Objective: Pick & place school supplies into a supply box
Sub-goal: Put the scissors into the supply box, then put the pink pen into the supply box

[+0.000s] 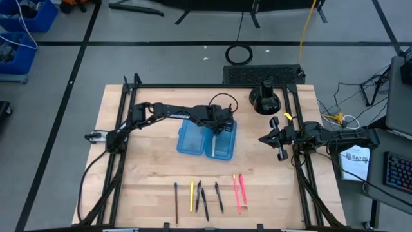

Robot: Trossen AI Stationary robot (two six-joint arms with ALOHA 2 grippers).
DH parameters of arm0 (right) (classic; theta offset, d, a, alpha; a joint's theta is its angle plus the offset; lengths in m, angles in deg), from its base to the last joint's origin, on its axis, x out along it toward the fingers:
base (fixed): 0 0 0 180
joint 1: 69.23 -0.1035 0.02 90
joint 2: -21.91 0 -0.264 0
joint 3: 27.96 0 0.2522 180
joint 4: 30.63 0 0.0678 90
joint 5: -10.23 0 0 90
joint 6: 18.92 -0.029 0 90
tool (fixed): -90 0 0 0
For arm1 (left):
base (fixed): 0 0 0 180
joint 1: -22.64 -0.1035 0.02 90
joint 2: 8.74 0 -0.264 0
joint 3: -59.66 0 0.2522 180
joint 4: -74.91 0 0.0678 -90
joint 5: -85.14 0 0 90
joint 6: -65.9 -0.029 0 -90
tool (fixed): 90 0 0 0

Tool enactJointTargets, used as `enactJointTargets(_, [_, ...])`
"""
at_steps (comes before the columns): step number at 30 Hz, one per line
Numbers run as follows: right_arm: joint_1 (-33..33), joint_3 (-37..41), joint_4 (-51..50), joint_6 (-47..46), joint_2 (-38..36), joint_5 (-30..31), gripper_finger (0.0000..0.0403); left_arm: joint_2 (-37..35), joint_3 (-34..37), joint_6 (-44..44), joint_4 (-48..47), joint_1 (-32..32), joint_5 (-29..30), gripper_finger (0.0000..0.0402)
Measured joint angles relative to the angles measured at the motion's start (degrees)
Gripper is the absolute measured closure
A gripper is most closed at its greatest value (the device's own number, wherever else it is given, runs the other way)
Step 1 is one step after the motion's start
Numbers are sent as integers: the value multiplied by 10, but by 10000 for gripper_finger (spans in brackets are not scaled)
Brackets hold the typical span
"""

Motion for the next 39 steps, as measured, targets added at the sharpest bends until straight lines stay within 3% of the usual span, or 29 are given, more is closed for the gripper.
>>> enactJointTargets(6, [0,0,0,0,0,0,403,15,-1,-6,11,1,0,322])
enactJointTargets(15, [0,0,-1,-2,0,0,403,15,0,-38,24,4,-9,183])
enactJointTargets(22, [0,0,-8,-2,0,-1,403,-33,-1,-103,31,6,-13,152])
enactJointTargets(26, [0,0,-14,-2,0,-1,403,-94,-2,-161,29,13,20,157])
enactJointTargets(31, [0,0,-34,-3,1,-1,403,-186,-3,-289,-38,40,12,186])
enactJointTargets(35, [0,0,-50,-16,6,-1,403,-258,23,-345,-144,101,71,248])
enactJointTargets(39, [0,0,-65,-45,11,-5,403,-342,127,-390,-107,167,81,335])
